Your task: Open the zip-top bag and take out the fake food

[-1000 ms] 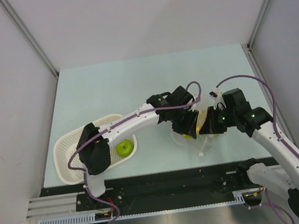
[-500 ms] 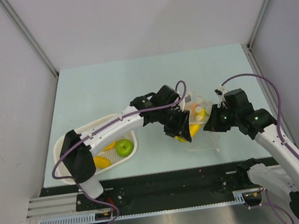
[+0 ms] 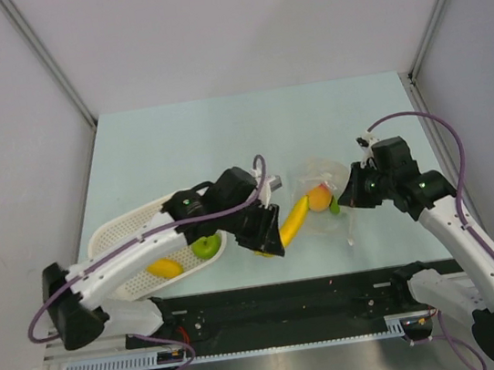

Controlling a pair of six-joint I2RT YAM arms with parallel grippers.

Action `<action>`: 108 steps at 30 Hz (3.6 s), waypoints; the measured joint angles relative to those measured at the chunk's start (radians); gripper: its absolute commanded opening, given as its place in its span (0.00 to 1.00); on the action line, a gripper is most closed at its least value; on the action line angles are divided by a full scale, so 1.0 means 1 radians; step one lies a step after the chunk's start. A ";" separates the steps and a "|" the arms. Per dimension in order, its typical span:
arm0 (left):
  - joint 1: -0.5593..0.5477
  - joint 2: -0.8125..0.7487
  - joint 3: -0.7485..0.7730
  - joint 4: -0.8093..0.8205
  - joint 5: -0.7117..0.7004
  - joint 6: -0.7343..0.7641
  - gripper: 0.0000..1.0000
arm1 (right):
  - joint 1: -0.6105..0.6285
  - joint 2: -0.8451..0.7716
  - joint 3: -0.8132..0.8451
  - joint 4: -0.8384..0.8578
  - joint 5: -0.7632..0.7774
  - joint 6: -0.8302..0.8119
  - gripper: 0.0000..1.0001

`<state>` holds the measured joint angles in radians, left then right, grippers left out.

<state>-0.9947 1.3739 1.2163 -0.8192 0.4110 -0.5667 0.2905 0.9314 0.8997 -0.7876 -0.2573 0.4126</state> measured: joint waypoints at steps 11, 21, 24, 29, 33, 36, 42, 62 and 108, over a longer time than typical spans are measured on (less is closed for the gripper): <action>0.223 -0.280 -0.079 -0.081 -0.465 -0.125 0.00 | -0.005 -0.035 -0.014 -0.008 -0.027 -0.025 0.00; 0.627 -0.316 -0.375 -0.100 -0.696 -0.383 0.06 | -0.005 -0.023 -0.017 -0.008 -0.076 -0.044 0.00; 0.698 -0.280 -0.401 -0.117 -0.719 -0.475 0.06 | -0.005 -0.010 -0.018 -0.007 -0.092 -0.051 0.00; 0.733 -0.180 -0.407 -0.141 -0.722 -0.578 0.26 | -0.005 0.003 -0.019 -0.007 -0.111 -0.053 0.00; 0.739 -0.164 -0.407 -0.159 -0.721 -0.606 0.78 | -0.005 0.012 -0.019 -0.007 -0.114 -0.056 0.00; 0.740 -0.192 -0.414 -0.166 -0.721 -0.615 0.95 | -0.005 0.005 -0.020 -0.005 -0.114 -0.056 0.00; 0.740 -0.324 -0.416 -0.185 -0.719 -0.585 0.99 | -0.005 -0.029 -0.032 0.001 -0.114 -0.048 0.00; 0.199 -0.243 -0.193 0.320 -0.224 -0.325 0.52 | 0.045 -0.047 -0.029 0.033 -0.191 0.072 0.00; 0.005 0.410 0.126 0.337 -0.297 0.119 0.60 | -0.023 -0.023 -0.047 0.158 -0.493 0.220 0.00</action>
<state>-0.9894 1.7840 1.3422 -0.4820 0.1143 -0.4473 0.2676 0.9081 0.8528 -0.6300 -0.7506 0.6327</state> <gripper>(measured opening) 0.516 0.010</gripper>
